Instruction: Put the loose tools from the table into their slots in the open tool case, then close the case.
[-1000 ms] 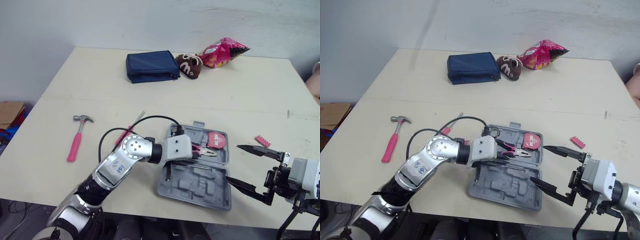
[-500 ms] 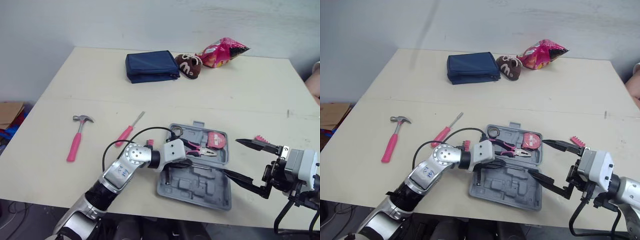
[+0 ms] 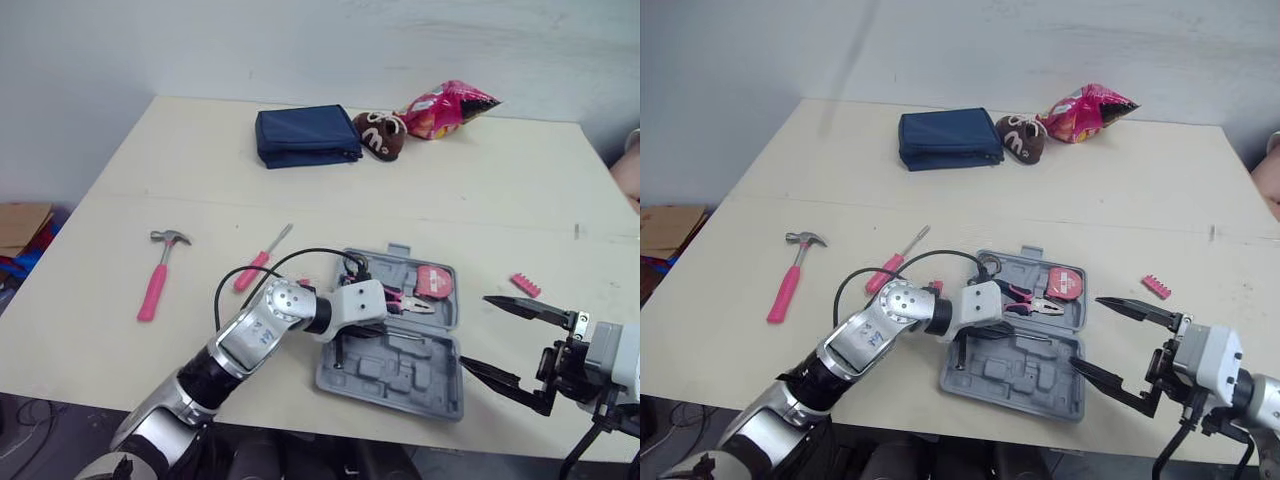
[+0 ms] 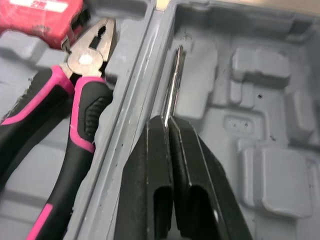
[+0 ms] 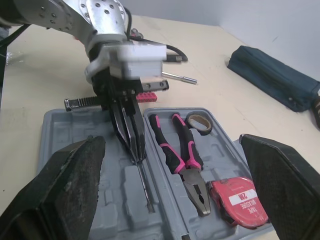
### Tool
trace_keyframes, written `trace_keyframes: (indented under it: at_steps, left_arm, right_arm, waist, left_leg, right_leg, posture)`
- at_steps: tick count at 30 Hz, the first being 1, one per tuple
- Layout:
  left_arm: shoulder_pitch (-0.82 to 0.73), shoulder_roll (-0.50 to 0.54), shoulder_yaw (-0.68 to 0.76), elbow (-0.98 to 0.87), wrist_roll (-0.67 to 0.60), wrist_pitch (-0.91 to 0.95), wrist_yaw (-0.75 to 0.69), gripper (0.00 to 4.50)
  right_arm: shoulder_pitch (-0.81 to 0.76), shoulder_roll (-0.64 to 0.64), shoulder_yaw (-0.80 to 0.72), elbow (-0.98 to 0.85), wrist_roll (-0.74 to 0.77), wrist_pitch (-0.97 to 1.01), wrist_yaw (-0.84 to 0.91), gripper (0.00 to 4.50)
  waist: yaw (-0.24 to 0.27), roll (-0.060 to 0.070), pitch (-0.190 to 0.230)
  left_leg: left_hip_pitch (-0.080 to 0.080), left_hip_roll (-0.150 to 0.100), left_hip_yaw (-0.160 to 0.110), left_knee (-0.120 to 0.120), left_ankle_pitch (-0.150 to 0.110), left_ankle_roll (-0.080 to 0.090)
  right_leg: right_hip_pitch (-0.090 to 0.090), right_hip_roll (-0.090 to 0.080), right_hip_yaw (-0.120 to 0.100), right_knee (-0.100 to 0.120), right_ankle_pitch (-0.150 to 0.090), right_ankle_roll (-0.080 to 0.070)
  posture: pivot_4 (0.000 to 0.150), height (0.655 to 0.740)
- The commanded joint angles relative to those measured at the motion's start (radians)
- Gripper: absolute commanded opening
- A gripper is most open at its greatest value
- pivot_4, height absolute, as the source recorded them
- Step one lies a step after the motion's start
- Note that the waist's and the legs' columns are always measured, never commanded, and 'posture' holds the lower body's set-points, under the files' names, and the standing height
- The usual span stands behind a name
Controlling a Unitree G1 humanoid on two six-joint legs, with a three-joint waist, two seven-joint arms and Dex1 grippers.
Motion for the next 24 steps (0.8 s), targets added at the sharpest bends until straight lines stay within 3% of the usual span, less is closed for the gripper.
trace_keyframes:
  at_steps: [1,5,11,15,20,23,24]
  left_arm:
    - [0.034,0.030,-0.101,0.084,0.055,0.097,-0.011,0.07]
    - [0.041,0.021,-0.081,0.087,0.042,0.031,-0.007,0.07]
    - [0.152,0.008,0.189,-0.030,-0.176,-0.337,-0.109,0.07]
    - [0.253,0.115,0.364,-0.086,-0.325,-0.550,-0.279,0.07]
    - [0.367,0.250,0.540,-0.103,-0.406,-0.573,-0.313,0.07]
    - [0.442,0.326,0.695,-0.063,-0.412,-0.573,-0.260,0.90]
    - [0.464,0.353,0.745,-0.035,-0.404,-0.585,-0.249,1.36]
  right_arm:
    - [0.017,0.012,-0.021,-0.001,0.001,-0.043,0.016,4.50]
    - [0.034,0.022,-0.018,0.012,-0.007,-0.074,0.023,4.50]
    - [0.059,0.039,-0.043,0.075,-0.016,-0.132,0.048,4.50]
    - [0.079,0.026,-0.090,0.166,-0.011,-0.195,0.108,4.50]
    - [0.092,-0.004,-0.205,0.347,0.007,-0.279,0.203,4.50]
    - [0.074,-0.033,-0.269,0.503,0.003,-0.351,0.258,4.50]
    - [0.063,-0.044,-0.289,0.560,0.000,-0.380,0.273,4.50]
  waist:
    - [-0.004,-0.002,-0.006]
    - [-0.004,-0.007,-0.012]
    - [0.000,-0.003,-0.010]
    - [0.000,-0.002,-0.009]
    - [0.001,0.002,-0.009]
    - [0.000,0.000,-0.008]
    - [0.000,0.000,-0.007]
  left_leg:
    - [0.002,0.000,0.000,-0.001,0.000,0.000]
    - [0.005,0.000,0.000,-0.003,0.000,0.000]
    - [0.003,0.001,0.001,-0.004,0.000,0.000]
    - [-0.005,0.001,0.000,-0.004,-0.001,-0.001]
    - [-0.004,0.001,0.001,-0.004,-0.004,-0.002]
    - [-0.005,0.001,0.001,-0.003,-0.005,0.000]
    - [-0.006,0.001,0.001,-0.003,-0.005,0.000]
  right_leg:
    - [0.002,0.000,0.000,-0.001,0.000,0.000]
    - [0.004,0.000,0.000,-0.001,-0.002,-0.002]
    - [-0.002,-0.001,0.000,-0.001,-0.003,-0.004]
    - [-0.010,0.000,-0.001,0.001,-0.003,-0.004]
    - [-0.011,-0.001,-0.001,0.001,-0.004,-0.005]
    - [-0.013,-0.001,-0.001,0.000,-0.004,-0.004]
    - [-0.013,-0.001,-0.001,0.000,-0.004,-0.004]
  posture:
    - [0.150,0.7400]
    - [0.150,0.7400]
    - [0.150,0.7400]
    - [0.150,0.7400]
    - [0.150,0.7400]
    - [0.150,0.7400]
    - [0.150,0.7400]
